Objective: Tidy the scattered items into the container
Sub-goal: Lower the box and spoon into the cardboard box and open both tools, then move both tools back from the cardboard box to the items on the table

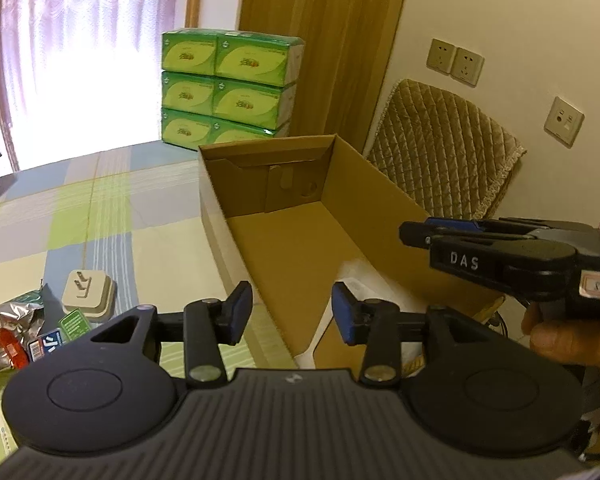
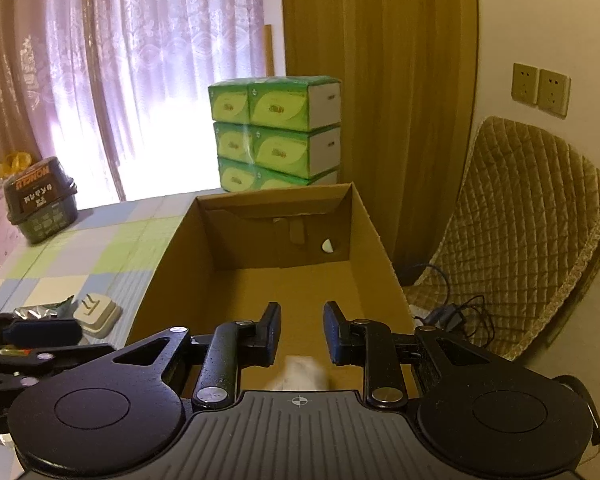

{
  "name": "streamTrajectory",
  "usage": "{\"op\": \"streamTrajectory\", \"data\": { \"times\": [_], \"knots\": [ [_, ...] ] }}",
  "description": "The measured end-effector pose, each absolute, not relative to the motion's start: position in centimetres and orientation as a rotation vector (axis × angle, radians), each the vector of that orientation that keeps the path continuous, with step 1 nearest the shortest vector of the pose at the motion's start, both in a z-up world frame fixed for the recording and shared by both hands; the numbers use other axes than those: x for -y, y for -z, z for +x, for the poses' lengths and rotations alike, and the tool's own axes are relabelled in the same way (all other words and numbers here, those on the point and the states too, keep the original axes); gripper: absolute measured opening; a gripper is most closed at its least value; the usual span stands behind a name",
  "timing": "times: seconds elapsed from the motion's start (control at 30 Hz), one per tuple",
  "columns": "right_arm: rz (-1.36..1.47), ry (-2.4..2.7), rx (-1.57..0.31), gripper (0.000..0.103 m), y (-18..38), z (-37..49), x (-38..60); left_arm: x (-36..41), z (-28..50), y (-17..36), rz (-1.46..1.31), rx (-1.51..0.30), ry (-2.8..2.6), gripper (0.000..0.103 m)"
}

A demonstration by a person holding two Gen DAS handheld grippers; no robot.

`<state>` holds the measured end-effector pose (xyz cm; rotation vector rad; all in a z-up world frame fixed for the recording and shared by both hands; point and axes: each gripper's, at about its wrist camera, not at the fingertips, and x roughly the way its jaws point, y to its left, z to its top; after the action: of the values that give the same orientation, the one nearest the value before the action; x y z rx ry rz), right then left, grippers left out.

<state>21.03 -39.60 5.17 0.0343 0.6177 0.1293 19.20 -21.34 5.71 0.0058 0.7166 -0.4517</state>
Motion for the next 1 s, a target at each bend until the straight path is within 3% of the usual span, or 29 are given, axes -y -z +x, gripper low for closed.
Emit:
{"op": "streamTrajectory", "data": {
  "times": [0.2, 0.33, 0.43, 0.6, 0.87, 1.0],
  "knots": [
    [0.072, -0.112, -0.614, 0.029, -4.9, 20.5, 40.4, 19.9, 19.1, -5.4, -0.011, -0.721, 0.427, 0.040],
    [0.070, -0.118, -0.607, 0.029, -5.0, 19.8, 40.2, 19.2, 18.5, -5.3, -0.018, -0.719, 0.420, 0.048],
    [0.085, -0.113, -0.567, 0.101, -5.3, 19.0, 40.0, 18.6, 18.0, -5.3, -0.021, -0.718, 0.413, 0.051],
    [0.073, -0.144, -0.554, 0.101, -6.0, 18.0, 38.9, 17.2, 17.0, -5.3, -0.028, -0.714, 0.395, 0.062],
    [0.085, -0.207, -0.543, 0.101, -7.1, 15.9, 35.9, 12.5, 14.6, -5.6, -0.047, -0.693, 0.334, 0.096],
    [0.081, -0.248, -0.535, 0.101, -7.7, 14.8, 33.5, 9.4, 13.3, -5.5, -0.009, -0.690, 0.270, 0.102]
  ]
}}
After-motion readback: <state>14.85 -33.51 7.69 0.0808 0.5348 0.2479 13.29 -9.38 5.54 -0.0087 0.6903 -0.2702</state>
